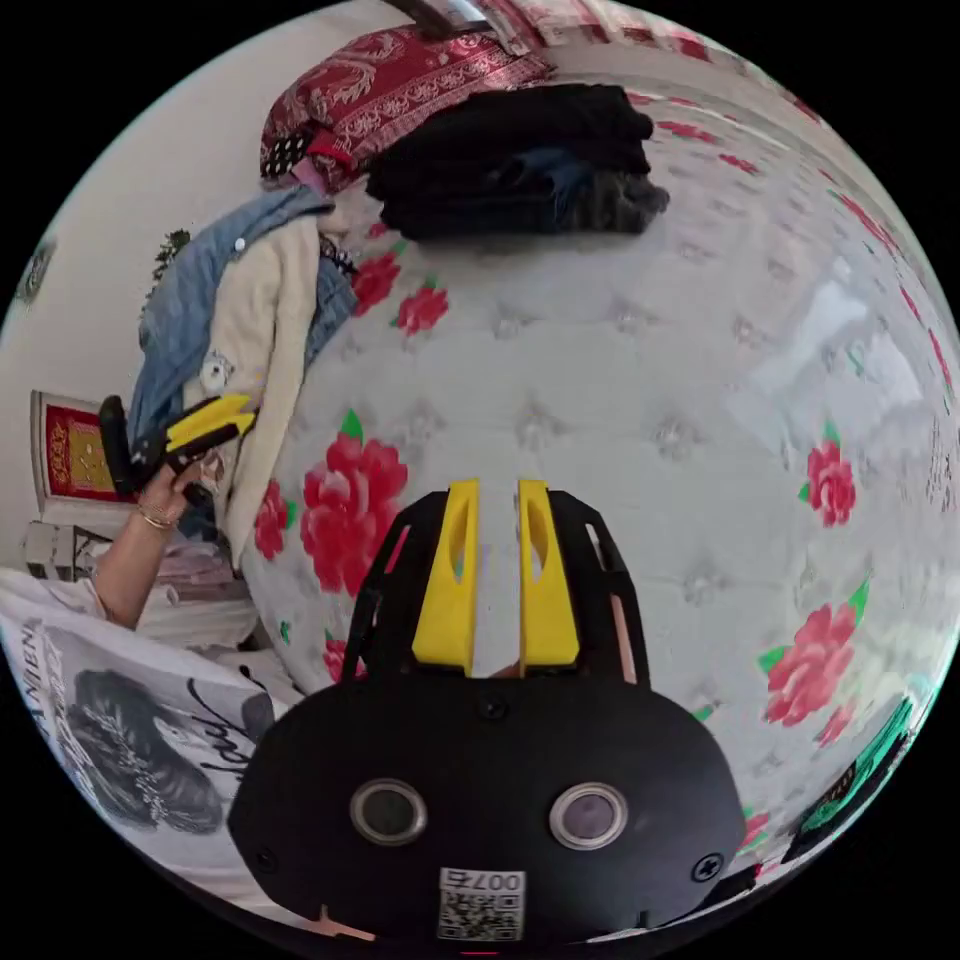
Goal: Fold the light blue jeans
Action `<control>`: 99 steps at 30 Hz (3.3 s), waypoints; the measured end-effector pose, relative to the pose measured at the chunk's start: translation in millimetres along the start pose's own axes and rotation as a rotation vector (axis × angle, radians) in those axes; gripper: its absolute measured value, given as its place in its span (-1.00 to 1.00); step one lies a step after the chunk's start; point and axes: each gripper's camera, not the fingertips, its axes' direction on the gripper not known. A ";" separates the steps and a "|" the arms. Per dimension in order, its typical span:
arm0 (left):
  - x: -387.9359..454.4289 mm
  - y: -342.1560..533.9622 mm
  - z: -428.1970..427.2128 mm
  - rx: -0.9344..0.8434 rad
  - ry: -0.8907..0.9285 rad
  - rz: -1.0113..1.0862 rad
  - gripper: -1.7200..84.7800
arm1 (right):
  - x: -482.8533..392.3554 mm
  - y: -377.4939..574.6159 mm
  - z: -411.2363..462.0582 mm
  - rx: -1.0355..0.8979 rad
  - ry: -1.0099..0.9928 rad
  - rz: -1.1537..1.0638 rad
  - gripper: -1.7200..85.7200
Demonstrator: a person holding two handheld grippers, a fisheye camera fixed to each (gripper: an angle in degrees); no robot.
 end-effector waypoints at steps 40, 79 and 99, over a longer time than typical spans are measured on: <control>-29.2 140.4 -306.5 0.669 0.742 0.402 -0.98 | -175.7 373.7 -105.5 0.426 -0.199 -0.106 -0.63; -203.3 308.1 -349.4 1.269 0.873 0.125 -0.98 | -61.3 555.1 -410.4 1.034 0.045 -0.257 -0.94; 85.0 183.8 -105.2 0.132 0.854 0.459 -0.97 | 115.2 568.3 -110.1 0.379 -0.083 0.374 -0.79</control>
